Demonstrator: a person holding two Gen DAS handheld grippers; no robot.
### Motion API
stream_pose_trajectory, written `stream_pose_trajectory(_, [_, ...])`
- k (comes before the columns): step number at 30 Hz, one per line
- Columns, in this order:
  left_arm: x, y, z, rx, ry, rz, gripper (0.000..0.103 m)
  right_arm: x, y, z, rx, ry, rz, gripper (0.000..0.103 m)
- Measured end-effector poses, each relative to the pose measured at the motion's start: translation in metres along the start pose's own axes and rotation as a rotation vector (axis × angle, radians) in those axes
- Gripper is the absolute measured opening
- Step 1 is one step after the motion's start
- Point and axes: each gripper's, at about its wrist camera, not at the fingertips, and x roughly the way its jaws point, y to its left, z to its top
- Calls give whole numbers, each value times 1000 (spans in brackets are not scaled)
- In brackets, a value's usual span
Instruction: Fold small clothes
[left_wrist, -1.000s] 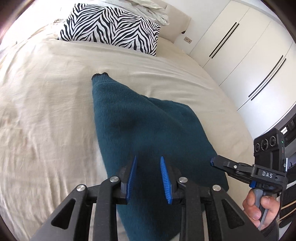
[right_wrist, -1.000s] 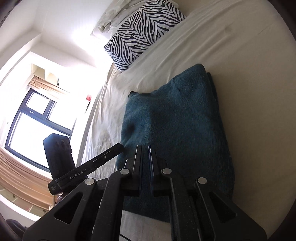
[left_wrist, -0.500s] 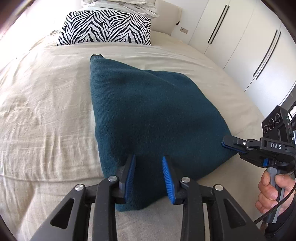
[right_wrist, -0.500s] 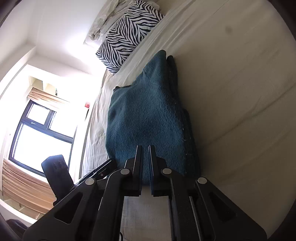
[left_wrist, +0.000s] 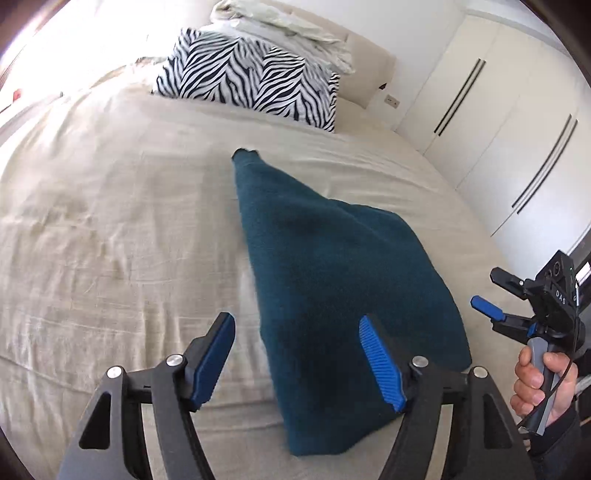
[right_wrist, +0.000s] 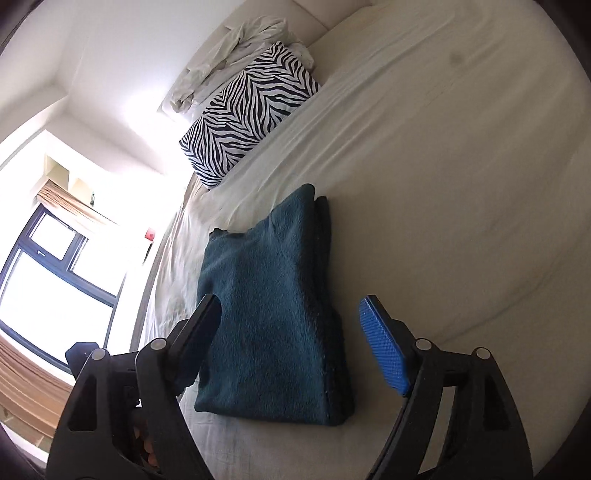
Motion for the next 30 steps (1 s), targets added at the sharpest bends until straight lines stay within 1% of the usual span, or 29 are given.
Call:
stream_pose_trajectory(3, [22,29,17,-115,64,-60,73,27,-18,24,82,85,12,78])
stream_pose_trajectory(5, [38,43,24,-171,111,-94,73,50,-26,35,105,150,47,76])
stream_pose_trajectory(7, [56,49,28,-212,171,-154,75,74,-27,41,107,191,29,76])
stream_pose_trajectory(9, [64,45,32,-210,180,-163,75,95,-22,46,84,228,38,70])
stream_pose_trajectory(11, [72,36,37,-179,197,-168,75,111,-17,49,69,270,39,58])
stream_pose_trajectory(13, [78,27,38,-157,218,-160,74,125,-11,49,43,307,17,52])
stream_pose_trajectory(14, [81,23,39,-144,225,-155,66,132,-8,51,32,322,-1,48])
stream_pose_trajectory(15, [84,20,40,-146,236,-163,60,137,-7,51,27,334,-12,46])
stream_pose_trajectory(16, [88,19,43,-150,242,-147,58,140,-7,52,25,341,-25,40])
stream_pose_trajectory(17, [88,15,45,-135,244,-131,53,141,-8,51,25,348,-37,35])
stream_pose_trajectory(18, [89,10,48,-107,244,-115,48,142,-8,51,23,349,-46,34])
stream_pose_trajectory(20, [87,4,50,-67,244,-88,44,141,-7,49,14,340,-68,27])
stream_pose_trajectory(22, [84,2,53,-59,245,-76,41,137,-1,45,0,320,-98,24])
stream_pose_trajectory(25, [68,-3,54,-45,237,-64,39,128,20,40,-43,283,-153,21])
stream_pose_trajectory(28, [46,-6,58,-17,218,-57,38,115,49,35,-82,262,-165,20])
stream_pose_trajectory(30, [27,-1,60,-16,206,-64,38,107,71,28,-103,264,-152,20])
